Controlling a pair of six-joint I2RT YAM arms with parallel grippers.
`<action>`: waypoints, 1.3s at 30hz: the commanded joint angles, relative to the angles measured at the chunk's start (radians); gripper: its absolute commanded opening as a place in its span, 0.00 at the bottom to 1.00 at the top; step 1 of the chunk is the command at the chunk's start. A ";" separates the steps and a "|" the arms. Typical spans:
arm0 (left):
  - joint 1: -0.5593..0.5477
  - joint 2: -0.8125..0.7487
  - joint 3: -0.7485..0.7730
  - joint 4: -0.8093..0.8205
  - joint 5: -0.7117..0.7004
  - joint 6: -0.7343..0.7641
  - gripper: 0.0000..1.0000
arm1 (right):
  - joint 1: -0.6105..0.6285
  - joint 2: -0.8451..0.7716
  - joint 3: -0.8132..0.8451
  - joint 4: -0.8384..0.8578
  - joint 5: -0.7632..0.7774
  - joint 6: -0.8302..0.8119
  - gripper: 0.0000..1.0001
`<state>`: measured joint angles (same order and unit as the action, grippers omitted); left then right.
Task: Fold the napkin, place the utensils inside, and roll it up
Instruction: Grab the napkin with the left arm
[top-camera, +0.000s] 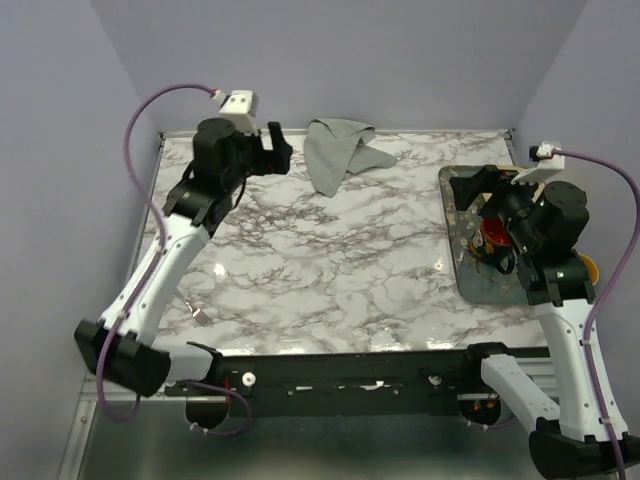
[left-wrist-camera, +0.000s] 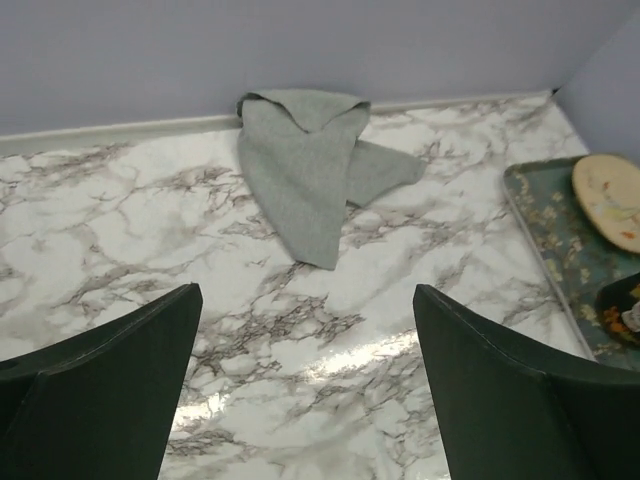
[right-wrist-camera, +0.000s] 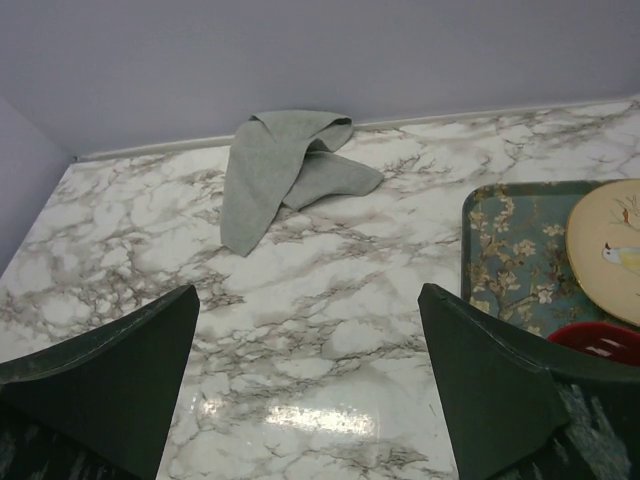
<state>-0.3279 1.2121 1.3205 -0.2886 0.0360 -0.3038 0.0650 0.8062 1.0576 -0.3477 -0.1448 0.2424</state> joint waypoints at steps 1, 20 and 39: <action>-0.092 0.329 0.184 -0.210 -0.222 0.105 0.92 | -0.005 0.062 0.051 -0.056 -0.007 -0.006 1.00; -0.214 1.257 0.892 -0.109 -0.415 0.118 0.82 | 0.071 0.389 0.081 0.069 -0.055 0.029 1.00; -0.191 1.376 0.948 -0.316 -0.269 -0.006 0.53 | 0.162 0.536 0.081 0.108 -0.038 0.032 1.00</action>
<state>-0.5423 2.5542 2.2513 -0.5194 -0.3096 -0.2546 0.2142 1.3121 1.1160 -0.2695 -0.1890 0.2760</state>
